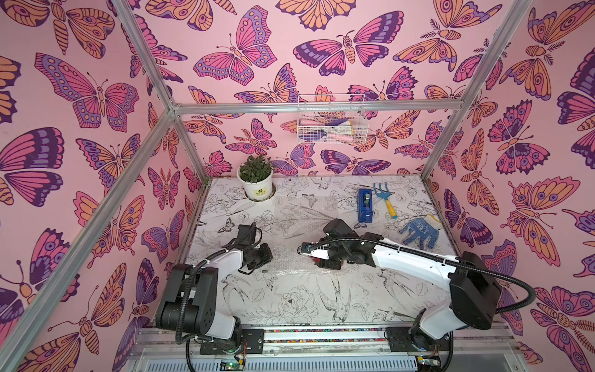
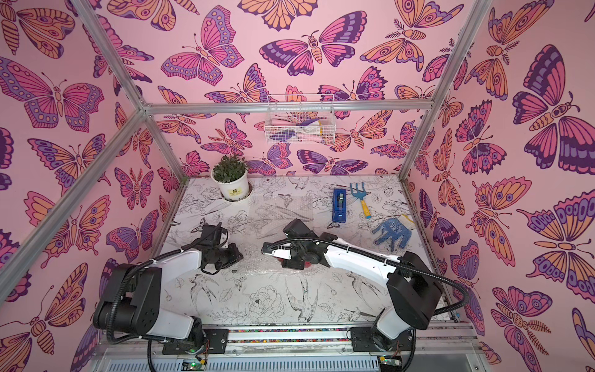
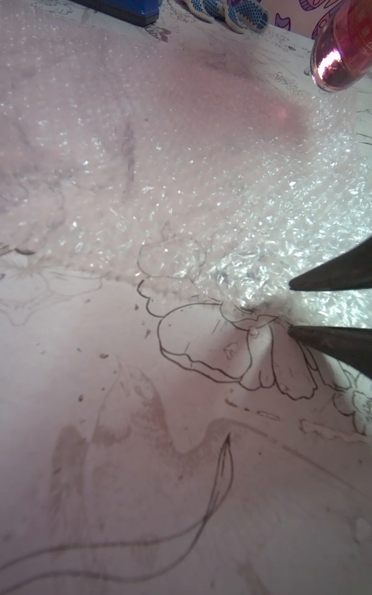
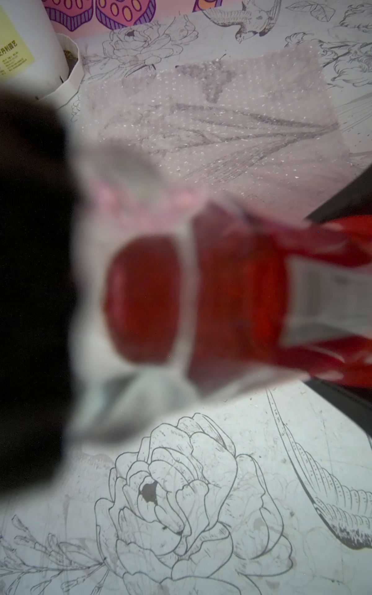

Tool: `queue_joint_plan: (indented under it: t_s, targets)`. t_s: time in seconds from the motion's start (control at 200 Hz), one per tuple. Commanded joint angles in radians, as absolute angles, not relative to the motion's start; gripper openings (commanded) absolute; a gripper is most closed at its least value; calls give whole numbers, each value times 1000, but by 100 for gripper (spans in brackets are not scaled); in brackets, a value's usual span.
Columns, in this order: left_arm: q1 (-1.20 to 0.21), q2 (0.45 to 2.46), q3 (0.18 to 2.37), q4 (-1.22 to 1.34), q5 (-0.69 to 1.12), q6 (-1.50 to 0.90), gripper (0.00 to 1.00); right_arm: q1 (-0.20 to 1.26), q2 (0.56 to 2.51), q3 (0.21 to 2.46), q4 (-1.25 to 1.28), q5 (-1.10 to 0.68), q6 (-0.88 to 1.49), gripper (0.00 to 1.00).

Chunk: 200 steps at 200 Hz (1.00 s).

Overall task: Wrap wine bottles in bubble wrap
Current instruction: Place the wine bottle on the bubble wrap.

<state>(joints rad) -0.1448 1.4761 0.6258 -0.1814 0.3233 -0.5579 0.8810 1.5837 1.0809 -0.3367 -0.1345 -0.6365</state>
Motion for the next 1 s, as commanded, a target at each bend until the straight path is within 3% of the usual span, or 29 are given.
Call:
queue_joint_plan:
  t_s: [0.0, 0.521, 0.997]
  targets:
    - [-150, 1502, 602, -216, 322, -544, 23, 895, 1624, 1132, -323, -122, -657, 0]
    - [-150, 1521, 608, -210, 319, -543, 24, 955, 1834, 1229, -383, -94, -706, 0]
    - [-149, 1532, 615, -210, 326, -543, 31, 954, 2013, 1405, -541, -51, -619, 26]
